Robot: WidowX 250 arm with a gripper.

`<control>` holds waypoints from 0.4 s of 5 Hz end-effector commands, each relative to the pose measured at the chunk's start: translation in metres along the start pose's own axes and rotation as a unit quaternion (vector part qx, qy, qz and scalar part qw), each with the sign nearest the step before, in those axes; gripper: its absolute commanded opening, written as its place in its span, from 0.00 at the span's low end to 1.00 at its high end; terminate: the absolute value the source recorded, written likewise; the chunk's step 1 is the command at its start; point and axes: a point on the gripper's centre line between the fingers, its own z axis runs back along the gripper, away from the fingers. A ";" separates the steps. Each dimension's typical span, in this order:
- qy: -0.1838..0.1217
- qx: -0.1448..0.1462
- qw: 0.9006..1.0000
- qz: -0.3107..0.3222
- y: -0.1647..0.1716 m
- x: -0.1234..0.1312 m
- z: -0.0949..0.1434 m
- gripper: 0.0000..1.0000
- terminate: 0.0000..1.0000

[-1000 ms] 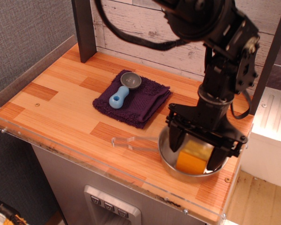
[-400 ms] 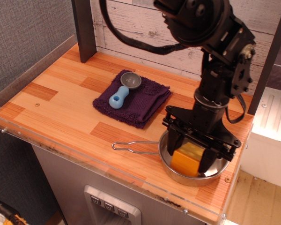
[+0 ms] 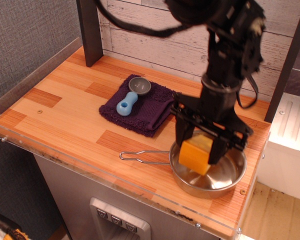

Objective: Moove the cheese out of pan and place it onto the table.

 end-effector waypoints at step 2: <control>-0.102 0.015 0.991 0.086 0.119 -0.006 0.096 0.00 0.00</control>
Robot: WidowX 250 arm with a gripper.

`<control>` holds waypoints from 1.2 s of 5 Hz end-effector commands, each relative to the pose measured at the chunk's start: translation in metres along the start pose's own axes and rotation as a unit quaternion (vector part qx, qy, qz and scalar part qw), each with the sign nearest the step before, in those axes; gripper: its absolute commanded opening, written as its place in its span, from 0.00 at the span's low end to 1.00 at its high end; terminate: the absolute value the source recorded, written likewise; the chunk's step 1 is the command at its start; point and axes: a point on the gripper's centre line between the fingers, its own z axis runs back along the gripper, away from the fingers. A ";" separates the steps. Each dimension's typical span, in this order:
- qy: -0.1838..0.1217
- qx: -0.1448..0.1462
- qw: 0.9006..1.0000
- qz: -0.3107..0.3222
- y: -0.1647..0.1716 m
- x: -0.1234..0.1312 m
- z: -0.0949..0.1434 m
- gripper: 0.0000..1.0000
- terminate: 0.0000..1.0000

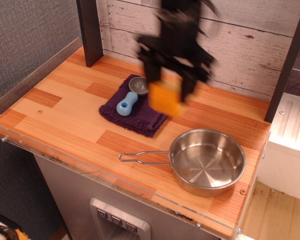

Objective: Moove the cheese out of pan and place it onto the table.

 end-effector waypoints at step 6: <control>0.084 0.085 0.993 0.018 0.190 0.020 -0.072 0.00 0.00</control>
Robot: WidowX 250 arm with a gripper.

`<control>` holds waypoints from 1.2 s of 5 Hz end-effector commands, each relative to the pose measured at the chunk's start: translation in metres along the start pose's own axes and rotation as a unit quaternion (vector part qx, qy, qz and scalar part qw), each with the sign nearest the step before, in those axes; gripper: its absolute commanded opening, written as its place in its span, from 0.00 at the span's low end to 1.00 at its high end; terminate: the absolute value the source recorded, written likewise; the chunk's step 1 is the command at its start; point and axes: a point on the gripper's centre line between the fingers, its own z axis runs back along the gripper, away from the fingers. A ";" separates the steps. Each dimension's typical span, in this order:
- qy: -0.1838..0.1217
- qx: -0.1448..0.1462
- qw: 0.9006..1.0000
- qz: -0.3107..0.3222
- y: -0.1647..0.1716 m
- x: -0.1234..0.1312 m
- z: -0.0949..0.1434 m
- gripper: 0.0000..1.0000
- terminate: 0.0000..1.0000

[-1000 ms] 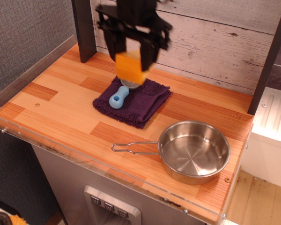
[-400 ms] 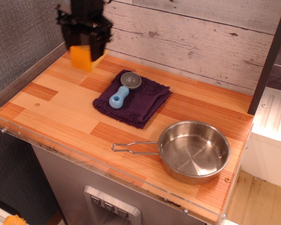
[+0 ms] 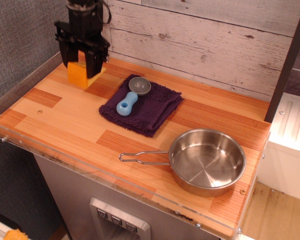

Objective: Moove the cheese out of pan and place it onto the table.

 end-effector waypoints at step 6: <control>-0.094 -0.040 0.995 -0.011 -0.050 -0.070 0.104 1.00 0.00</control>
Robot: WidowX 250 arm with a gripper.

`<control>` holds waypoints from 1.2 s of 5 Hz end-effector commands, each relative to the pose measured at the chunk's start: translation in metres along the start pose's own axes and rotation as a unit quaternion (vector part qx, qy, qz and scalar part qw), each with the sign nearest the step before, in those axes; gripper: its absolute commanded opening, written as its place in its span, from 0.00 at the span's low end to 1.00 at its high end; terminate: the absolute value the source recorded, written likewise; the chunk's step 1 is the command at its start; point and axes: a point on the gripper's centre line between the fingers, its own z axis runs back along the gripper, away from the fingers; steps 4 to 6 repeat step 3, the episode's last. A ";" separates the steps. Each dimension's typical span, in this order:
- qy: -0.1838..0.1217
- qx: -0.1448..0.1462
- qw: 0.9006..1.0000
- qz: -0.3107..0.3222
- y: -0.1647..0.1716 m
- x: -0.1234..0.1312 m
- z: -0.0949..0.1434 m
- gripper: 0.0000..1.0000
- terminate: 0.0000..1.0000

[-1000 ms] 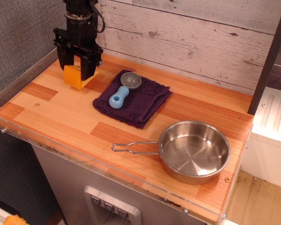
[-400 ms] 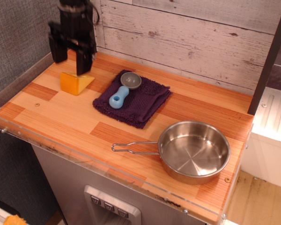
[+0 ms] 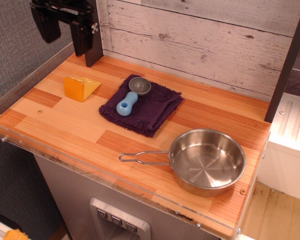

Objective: Moove the cheese out of pan and place it onto the table.

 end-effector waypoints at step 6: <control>-0.011 -0.010 1.000 -0.027 -0.030 -0.020 0.007 1.00 1.00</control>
